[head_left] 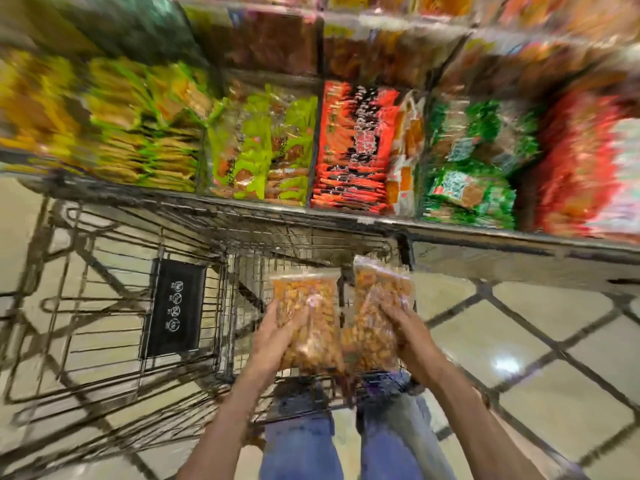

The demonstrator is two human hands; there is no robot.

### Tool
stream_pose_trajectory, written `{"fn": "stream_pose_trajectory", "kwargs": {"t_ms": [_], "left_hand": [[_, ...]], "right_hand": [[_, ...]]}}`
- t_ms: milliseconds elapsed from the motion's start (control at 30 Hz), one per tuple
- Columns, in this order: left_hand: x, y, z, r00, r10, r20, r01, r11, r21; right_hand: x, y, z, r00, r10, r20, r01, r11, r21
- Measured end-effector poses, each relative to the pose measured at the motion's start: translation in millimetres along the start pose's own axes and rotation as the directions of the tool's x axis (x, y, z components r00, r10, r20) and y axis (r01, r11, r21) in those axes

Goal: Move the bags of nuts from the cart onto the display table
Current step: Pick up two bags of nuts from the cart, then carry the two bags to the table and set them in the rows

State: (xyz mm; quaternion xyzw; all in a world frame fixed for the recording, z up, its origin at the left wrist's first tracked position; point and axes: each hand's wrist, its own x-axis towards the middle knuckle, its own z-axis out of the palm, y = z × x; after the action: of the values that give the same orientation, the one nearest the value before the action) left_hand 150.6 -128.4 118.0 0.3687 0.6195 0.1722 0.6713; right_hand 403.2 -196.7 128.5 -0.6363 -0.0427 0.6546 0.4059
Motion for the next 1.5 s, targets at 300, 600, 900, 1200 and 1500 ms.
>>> {"fn": "stream_pose_trajectory", "kwargs": {"t_ms": [300,600,900,1200,1500], "left_hand": [[-69,46,62,0.966,0.174,0.191,-0.186,0.981,0.051],[-143,65,198,0.919,0.209,0.334,-0.277,0.945,0.172],[-240,24,375,0.79,0.223,0.571,-0.366,0.918,0.149],[-327,-25,571,0.572,0.06,0.818,-0.46,0.849,0.259],[-387,-73,792,0.332,-0.147,0.932,-0.525,0.792,0.312]], "right_hand": [[-126,-12,-51,0.967,-0.236,-0.1,0.245,0.965,0.092],[-237,8,-168,0.88,-0.395,-0.264,0.447,0.877,0.179],[-351,75,-326,0.776,-0.45,-0.442,0.583,0.779,0.23],[-456,149,-467,0.603,-0.38,-0.702,0.714,0.65,0.261],[-510,194,-612,0.346,-0.095,-0.933,0.828,0.498,0.256]]}}
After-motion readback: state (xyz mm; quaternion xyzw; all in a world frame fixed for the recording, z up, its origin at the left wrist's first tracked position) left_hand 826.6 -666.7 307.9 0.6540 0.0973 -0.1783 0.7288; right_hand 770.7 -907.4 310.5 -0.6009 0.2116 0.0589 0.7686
